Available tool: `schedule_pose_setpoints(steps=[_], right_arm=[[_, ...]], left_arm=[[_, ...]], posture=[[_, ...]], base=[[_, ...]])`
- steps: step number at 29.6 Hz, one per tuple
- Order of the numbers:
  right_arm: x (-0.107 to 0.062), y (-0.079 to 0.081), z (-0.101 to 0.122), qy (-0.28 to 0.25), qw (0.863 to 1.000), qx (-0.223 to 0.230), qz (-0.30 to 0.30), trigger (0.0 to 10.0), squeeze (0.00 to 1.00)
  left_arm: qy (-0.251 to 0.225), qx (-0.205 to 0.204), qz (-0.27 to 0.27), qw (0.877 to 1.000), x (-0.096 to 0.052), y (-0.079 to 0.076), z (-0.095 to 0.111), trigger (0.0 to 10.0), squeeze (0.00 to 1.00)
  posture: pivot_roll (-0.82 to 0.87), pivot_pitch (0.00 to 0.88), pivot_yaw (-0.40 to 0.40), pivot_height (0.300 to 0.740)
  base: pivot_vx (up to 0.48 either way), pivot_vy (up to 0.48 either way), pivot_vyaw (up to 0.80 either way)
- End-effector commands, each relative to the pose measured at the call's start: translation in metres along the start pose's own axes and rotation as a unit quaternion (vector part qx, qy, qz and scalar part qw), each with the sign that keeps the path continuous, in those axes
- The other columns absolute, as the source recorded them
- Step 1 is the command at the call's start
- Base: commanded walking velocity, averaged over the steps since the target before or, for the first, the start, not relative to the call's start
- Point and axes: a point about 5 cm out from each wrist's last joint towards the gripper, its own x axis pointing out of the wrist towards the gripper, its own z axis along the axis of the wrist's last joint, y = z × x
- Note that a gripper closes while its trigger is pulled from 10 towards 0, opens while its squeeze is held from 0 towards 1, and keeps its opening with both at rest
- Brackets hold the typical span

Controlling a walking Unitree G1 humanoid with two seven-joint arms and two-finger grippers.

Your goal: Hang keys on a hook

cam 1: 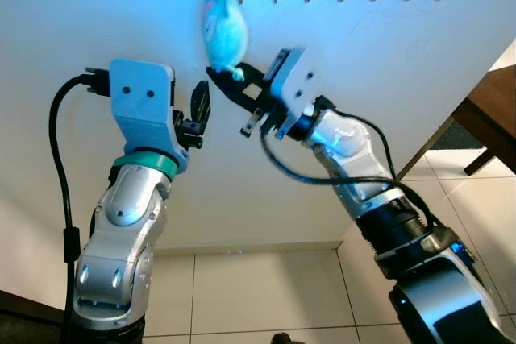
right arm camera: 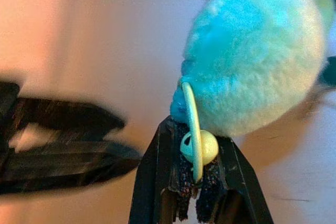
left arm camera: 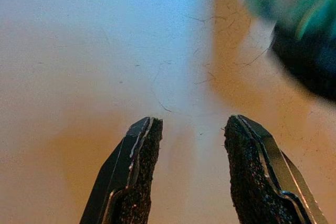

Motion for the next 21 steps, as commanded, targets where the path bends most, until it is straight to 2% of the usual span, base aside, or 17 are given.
schedule_pose_setpoints(steps=[1,2,3,5,6,7,8,10,12,13,14,15,16,18,19,20,21], right_arm=[[-0.003,-0.007,0.004,-0.021,0.995,0.089,-0.036,10.0,0.0],[-0.003,-0.007,0.004,-0.021,0.995,0.089,-0.036,10.0,0.0],[-0.003,-0.01,0.005,-0.033,0.988,0.143,-0.049,10.0,0.0],[-0.003,-0.01,0.005,-0.033,0.988,0.143,-0.049,10.0,0.0],[-0.003,-0.011,0.004,-0.043,0.98,0.188,-0.058,10.0,0.0],[-0.003,-0.011,0.004,-0.043,0.98,0.188,-0.058,10.0,0.0],[-0.006,-0.01,0.004,-0.049,0.97,0.232,-0.05,10.0,0.0],[-0.007,-0.006,0.004,-0.051,0.966,0.251,-0.032,10.0,0.0],[-0.007,-0.006,0.004,-0.051,0.966,0.251,-0.032,10.0,0.0],[-0.008,-0.003,0.006,-0.046,0.968,0.247,-0.008,10.0,0.0],[-0.007,-0.001,0.007,-0.024,0.984,0.177,0.01,10.0,0.0],[-0.007,-0.001,0.007,-0.024,0.984,0.177,0.01,10.0,0.0],[-0.005,0.002,0.008,-0.008,0.992,0.125,0.025,10.0,0.0],[-0.005,0.002,0.008,-0.008,0.992,0.125,0.025,10.0,0.0],[-0.003,0.002,0.009,0.007,0.998,0.044,0.036,10.0,0.0],[0.004,0.002,0.012,0.021,0.996,-0.073,0.049,10.0,0.0],[0.01,0.002,0.014,0.03,0.983,-0.168,0.062,10.0,0.0]], left_arm=[[0.015,-0.002,0.0,1.0,-0.001,-0.002,-0.006,10.0,0.0],[0.015,-0.002,0.0,1.0,-0.001,-0.002,-0.006,10.0,0.0],[0.015,-0.003,-0.001,1.0,0.0,-0.002,-0.006,10.0,0.0],[0.015,-0.003,-0.001,1.0,0.0,-0.002,-0.006,10.0,0.0],[0.015,-0.004,-0.002,1.0,0.0,-0.003,-0.006,10.0,0.0],[0.015,-0.004,-0.002,1.0,0.0,-0.003,-0.006,10.0,0.0],[0.015,-0.004,-0.002,1.0,0.0,-0.004,-0.007,10.0,0.0],[0.015,-0.005,-0.002,1.0,0.0,-0.004,-0.007,10.0,0.0],[0.015,-0.005,-0.002,1.0,0.0,-0.004,-0.007,10.0,0.0],[0.015,-0.005,-0.001,1.0,0.0,-0.003,-0.007,10.0,0.0],[0.016,-0.005,0.0,1.0,-0.001,-0.003,-0.007,10.0,0.0],[0.016,-0.005,0.0,1.0,-0.001,-0.003,-0.007,10.0,0.0],[0.016,-0.005,0.0,1.0,-0.001,-0.003,-0.007,10.0,0.0],[0.016,-0.005,0.0,1.0,-0.001,-0.003,-0.007,10.0,0.0],[0.017,-0.006,0.001,1.0,-0.001,-0.003,-0.007,10.0,0.0],[0.016,-0.008,0.0,1.0,-0.001,-0.004,-0.007,10.0,0.0],[0.016,-0.01,-0.001,1.0,-0.001,-0.005,-0.007,10.0,0.0]], posture=[[-0.03,0.127,0.09,0.74],[-0.03,0.127,0.09,0.74],[-0.04,0.127,0.09,0.74],[-0.04,0.127,0.09,0.74],[-0.04,0.125,0.089,0.74],[-0.04,0.125,0.089,0.74],[-0.04,0.125,0.088,0.74],[-0.03,0.125,0.087,0.74],[-0.03,0.125,0.087,0.74],[-0.03,0.125,0.087,0.74],[-0.03,0.125,0.087,0.74],[-0.03,0.125,0.087,0.74],[-0.03,0.125,0.087,0.74],[-0.03,0.125,0.087,0.74],[-0.03,0.125,0.087,0.74],[-0.03,0.125,0.087,0.74],[-0.03,0.125,0.087,0.74]], base=[[0.0,0.0,0.0],[0.0,0.0,0.0],[0.0,0.0,0.0],[0.0,0.0,0.0],[0.0,0.0,0.0],[0.0,0.0,0.0],[0.0,0.0,0.0],[0.0,0.0,0.0],[0.0,0.0,0.0],[0.0,0.0,0.0],[0.0,0.0,0.0],[0.0,0.0,0.0],[0.0,0.0,0.0],[0.0,0.0,0.0],[0.0,0.0,0.0],[0.0,0.0,0.0],[0.0,0.0,0.0]])
